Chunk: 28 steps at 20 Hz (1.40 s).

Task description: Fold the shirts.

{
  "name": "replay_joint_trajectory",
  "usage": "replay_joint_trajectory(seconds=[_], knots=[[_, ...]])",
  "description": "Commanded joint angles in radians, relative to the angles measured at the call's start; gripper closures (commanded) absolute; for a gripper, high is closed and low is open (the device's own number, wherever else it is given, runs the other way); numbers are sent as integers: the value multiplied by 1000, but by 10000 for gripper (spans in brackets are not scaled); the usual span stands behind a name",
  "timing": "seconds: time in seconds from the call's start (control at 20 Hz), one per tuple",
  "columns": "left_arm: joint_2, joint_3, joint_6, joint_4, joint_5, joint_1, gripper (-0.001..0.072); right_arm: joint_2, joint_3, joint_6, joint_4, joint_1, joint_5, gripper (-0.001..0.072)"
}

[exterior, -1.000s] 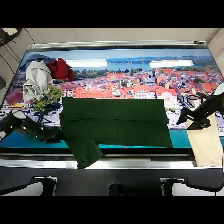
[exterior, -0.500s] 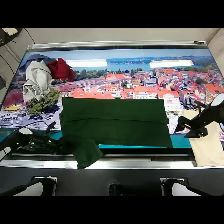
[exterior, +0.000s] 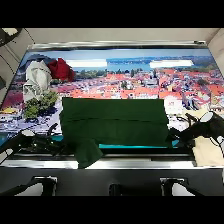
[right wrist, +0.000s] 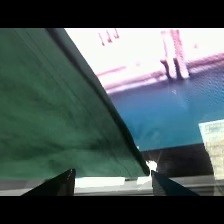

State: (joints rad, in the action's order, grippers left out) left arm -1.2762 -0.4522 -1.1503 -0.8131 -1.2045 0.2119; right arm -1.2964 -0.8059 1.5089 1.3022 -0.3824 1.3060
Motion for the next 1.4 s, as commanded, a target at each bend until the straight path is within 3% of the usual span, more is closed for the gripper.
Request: replay_joint_trajectory(seconds=[0.0,0.1,0.15,0.25,0.55,0.75,0.9,1.0,1.15,1.35], knots=[[-1,1,-1,-5,10,-1,671,2,32,-4,-32,0,-52,161],[-1,1,-1,-6,16,-1,671,0,67,-6,-41,0,-77,189],[-1,1,-1,-6,14,-1,671,0,86,-5,-37,0,-97,267],[-1,-2,-1,-6,4,1,672,0,89,-5,-31,-1,-116,671],[83,-198,5,-51,-77,1,673,23,-81,-48,-40,0,-75,671],[103,-431,-90,-55,-34,-9,676,10,-250,-41,-58,97,-141,673],[-13,-621,-119,-59,-26,-14,676,-98,-413,91,77,193,-251,672],[-132,-755,-161,-89,-38,-14,676,-210,-530,116,92,200,-210,672],[-331,-941,-199,-85,-88,-30,676,-353,-647,116,11,200,-189,671],[-505,-1059,-239,-88,-122,-42,674,-445,-675,116,-109,200,-286,669]])
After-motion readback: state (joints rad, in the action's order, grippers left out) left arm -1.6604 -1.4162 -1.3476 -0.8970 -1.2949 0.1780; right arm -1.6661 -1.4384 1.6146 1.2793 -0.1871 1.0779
